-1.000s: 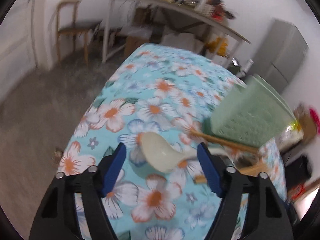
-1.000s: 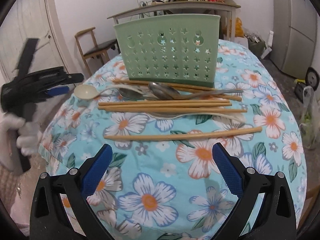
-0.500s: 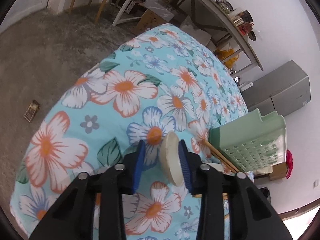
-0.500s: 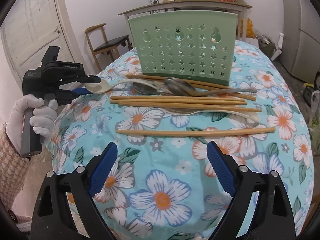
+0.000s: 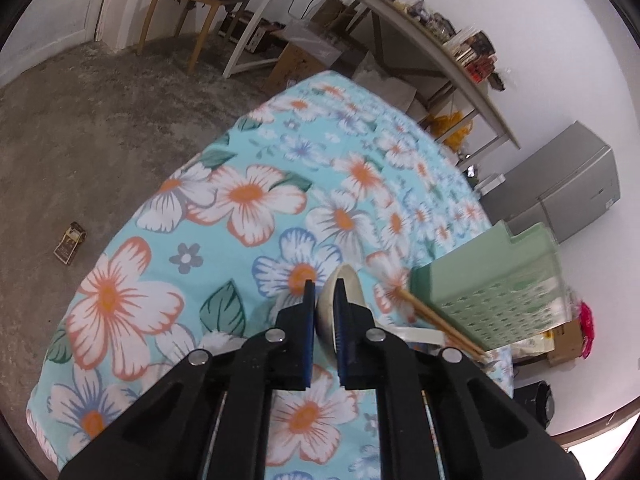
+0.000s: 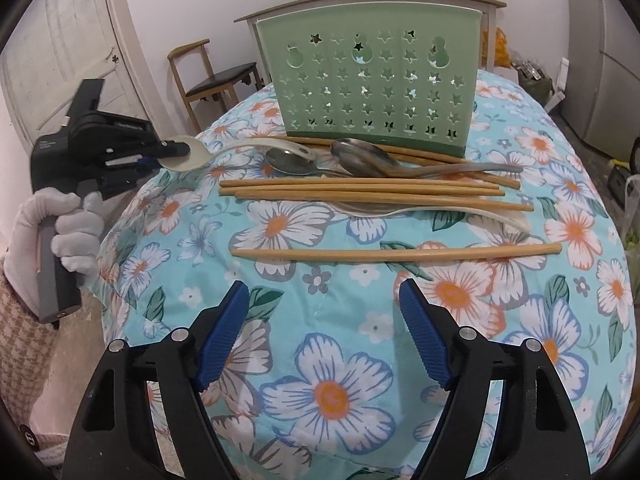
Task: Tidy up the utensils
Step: 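Lift the cream ladle off the bed with the left tool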
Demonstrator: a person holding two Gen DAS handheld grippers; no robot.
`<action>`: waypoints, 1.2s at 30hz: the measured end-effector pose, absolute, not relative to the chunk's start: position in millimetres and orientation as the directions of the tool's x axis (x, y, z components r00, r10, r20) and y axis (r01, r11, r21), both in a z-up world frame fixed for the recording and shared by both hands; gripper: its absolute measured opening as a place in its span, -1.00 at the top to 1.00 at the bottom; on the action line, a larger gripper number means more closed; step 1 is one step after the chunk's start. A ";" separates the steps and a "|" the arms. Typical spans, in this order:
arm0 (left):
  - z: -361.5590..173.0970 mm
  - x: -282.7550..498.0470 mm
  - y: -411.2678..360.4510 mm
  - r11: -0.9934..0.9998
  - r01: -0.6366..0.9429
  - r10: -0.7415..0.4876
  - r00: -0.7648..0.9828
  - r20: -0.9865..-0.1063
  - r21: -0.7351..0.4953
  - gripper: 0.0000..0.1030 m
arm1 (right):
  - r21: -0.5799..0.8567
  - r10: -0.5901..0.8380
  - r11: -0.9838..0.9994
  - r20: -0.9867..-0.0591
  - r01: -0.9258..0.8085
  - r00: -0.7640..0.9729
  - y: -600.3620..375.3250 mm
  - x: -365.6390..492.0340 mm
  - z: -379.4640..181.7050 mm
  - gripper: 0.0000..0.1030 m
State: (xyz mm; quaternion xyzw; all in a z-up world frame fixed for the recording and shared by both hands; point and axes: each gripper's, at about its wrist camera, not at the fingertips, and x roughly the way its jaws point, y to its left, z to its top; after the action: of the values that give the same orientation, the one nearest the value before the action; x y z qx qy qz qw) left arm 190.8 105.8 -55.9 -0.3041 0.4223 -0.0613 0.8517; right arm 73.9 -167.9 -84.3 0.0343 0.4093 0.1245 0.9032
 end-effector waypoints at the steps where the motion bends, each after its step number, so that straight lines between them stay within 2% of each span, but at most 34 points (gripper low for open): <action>1: -52.9 188.9 106.3 0.806 -0.148 -0.361 0.644 -0.674 -0.573 0.85 | 0.164 0.253 0.967 -0.731 -0.197 0.633 -168.0 74.2 -84.5 -0.40; 10: -14.5 165.4 112.9 0.795 -0.082 -0.363 0.730 -0.579 -0.601 0.85 | 0.155 0.242 0.970 -0.725 -0.189 0.646 -168.0 71.8 -81.4 -0.31; 26: 12.1 129.2 136.2 0.860 -0.064 -0.252 0.810 -0.530 -0.507 0.85 | 0.049 0.197 0.974 -0.674 -0.223 0.712 -138.5 56.6 -56.6 -0.07; 36: 16.0 118.2 151.4 0.851 -0.071 -0.241 0.827 -0.507 -0.520 0.85 | 0.004 0.173 0.974 -0.654 -0.226 0.736 -124.9 46.0 -45.9 -0.07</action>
State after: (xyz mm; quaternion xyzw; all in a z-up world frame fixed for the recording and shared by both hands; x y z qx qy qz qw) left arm 118.2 151.4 16.0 -0.2687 0.2902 -0.0464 0.9173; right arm 46.0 -124.9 -45.9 -0.0376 0.3471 0.1071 0.9309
